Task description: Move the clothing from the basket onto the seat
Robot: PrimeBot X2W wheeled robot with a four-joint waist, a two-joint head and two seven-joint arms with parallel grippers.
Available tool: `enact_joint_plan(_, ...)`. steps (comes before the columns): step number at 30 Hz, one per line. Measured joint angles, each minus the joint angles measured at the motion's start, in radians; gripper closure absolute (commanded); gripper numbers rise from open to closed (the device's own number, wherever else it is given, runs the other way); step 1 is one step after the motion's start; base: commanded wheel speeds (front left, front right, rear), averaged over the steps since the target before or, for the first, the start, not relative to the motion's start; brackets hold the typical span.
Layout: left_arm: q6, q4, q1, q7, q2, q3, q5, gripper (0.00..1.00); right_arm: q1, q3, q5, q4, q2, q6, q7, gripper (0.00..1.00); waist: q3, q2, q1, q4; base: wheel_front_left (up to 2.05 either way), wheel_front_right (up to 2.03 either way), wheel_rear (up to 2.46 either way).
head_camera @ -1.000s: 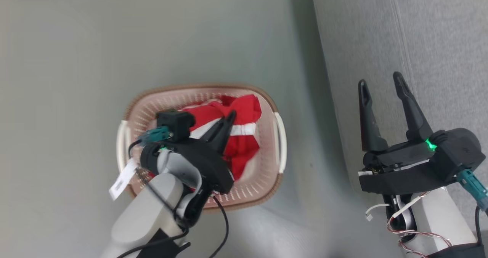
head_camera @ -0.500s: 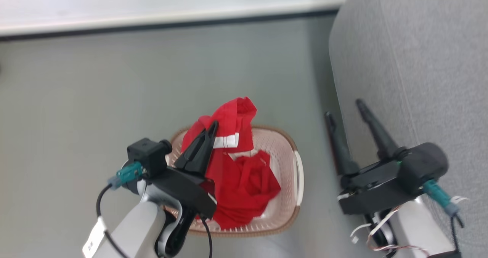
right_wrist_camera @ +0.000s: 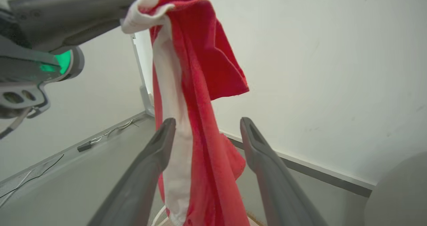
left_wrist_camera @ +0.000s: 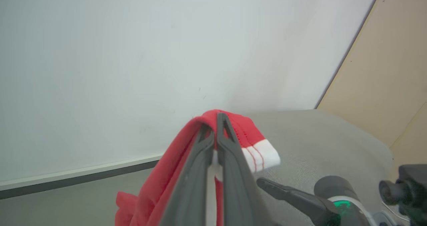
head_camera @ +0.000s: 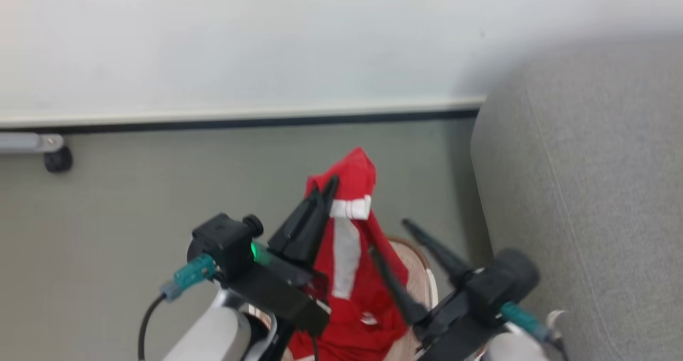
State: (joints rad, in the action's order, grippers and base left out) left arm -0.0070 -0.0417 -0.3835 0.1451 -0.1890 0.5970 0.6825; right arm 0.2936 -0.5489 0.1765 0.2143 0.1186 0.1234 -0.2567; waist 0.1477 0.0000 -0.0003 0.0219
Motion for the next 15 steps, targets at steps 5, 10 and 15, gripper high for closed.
enact_joint_plan(5, 0.017, 0.064, 0.049, -0.039, 0.004, 0.04, -0.001, 1.0, 0.013, -0.115, 0.042, 0.035, -0.007, 0.0, 0.0, 0.0, -0.077, 0.0, 0.0, 0.016, 0.0, 0.0, 0.0)
enact_joint_plan(10, 0.048, 0.145, 0.095, -0.08, 0.013, 0.076, 0.0, 1.0, 0.018, -0.159, 0.077, 0.053, -0.015, 0.0, 0.0, 0.0, -0.15, -0.0001, 0.0, 0.025, 0.0, 0.0, 0.0)
enact_joint_plan(15, 0.079, 0.24, 0.147, -0.131, 0.001, 0.092, 0.0, 1.0, -0.014, -0.183, 0.103, 0.052, -0.007, 0.0, 0.0, 1.0, -0.214, -0.0001, 0.0, 0.032, 0.0, 0.0, 0.0)
